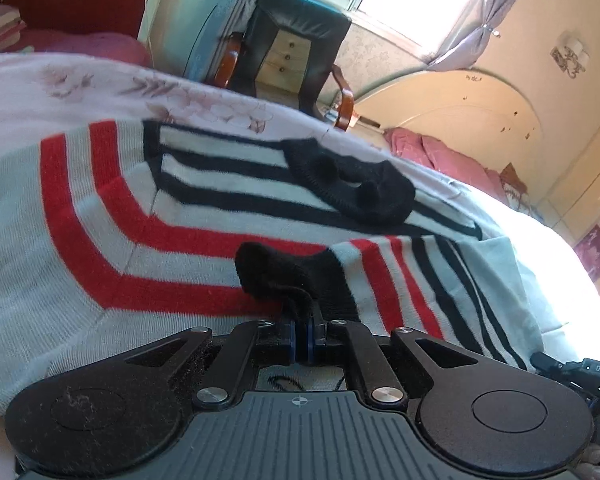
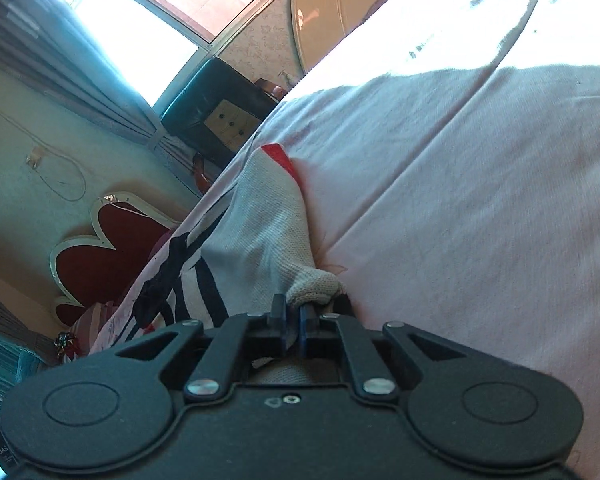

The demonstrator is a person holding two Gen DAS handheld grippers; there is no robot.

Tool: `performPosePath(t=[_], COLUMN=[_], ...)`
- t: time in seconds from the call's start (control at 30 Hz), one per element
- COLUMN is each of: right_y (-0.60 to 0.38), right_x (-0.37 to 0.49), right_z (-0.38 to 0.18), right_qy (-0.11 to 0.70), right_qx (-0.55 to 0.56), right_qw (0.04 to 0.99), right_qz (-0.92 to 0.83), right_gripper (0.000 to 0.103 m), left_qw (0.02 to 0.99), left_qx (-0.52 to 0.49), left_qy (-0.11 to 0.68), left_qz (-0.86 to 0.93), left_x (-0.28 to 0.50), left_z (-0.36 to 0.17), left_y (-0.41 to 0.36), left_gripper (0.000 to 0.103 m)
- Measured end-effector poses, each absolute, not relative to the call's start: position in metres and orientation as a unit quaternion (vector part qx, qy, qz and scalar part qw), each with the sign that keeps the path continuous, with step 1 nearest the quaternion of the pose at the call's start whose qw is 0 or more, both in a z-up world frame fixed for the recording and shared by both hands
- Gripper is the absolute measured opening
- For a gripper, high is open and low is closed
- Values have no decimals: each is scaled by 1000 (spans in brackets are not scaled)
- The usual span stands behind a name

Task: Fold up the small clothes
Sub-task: 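Carry the sleeve across the sweater body with the right gripper while the left gripper grasps the other cuff, then open the right gripper to lay the sleeve on the sweater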

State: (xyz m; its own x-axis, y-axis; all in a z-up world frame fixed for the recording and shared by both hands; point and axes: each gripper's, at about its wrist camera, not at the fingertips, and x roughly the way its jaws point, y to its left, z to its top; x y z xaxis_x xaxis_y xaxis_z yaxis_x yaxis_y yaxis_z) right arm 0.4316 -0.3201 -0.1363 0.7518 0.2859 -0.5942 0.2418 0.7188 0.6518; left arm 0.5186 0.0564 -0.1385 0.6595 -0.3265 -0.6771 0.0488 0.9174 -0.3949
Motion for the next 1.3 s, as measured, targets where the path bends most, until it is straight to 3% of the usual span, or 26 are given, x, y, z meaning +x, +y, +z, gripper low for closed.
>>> performPosePath(t=[0.5,0.53,0.6,0.63,0.67,0.8,0.87,0.9,0.97,1.07,1.17,1.3], right_y=[-336,-337,-341,-342,-344,-337,-327,-324,-315,-316,-322,-336], right_x=[417,418,415,410,402,403,422,434,451,455,461,506], right_z=[-145,-145,-138,-131,-121,-90,-94,-100,-116,-114,-99,-98], right_qy=[355,359,377,381,370,332,339,345,376,393,359,335], right_qx=[375,375,368,358,344,254,227,217,175,151,137,164], right_qw=[856,854,849,851,862,907,911,911,908,904,919,925], right_qz=[24,29,43,45,47,60,63,67,66,77,85,76], right_gripper=[5,7,15,21,20,14,14,14,5,8,11,11], left_qw=[892,892,903,917,929,945,943,943,923,927,943,937], left_qx=[-204,-203,-184,-163,-145,-57,-21,-4,30,18,1,12], left_qy=[391,392,383,362,339,309,313,312,365,353,309,335], left_qz=[-97,-95,-66,-43,-31,-87,-113,-117,-119,-126,-122,-104], left_x=[492,489,478,470,463,480,497,505,523,523,524,547], left_z=[-145,-143,-135,-125,-117,-97,-102,-108,-131,-126,-112,-122], left_y=[61,63,70,73,73,22,-11,-26,-44,-41,-39,-47], left_gripper=[5,8,31,54,59,61,84,88,88,87,86,86])
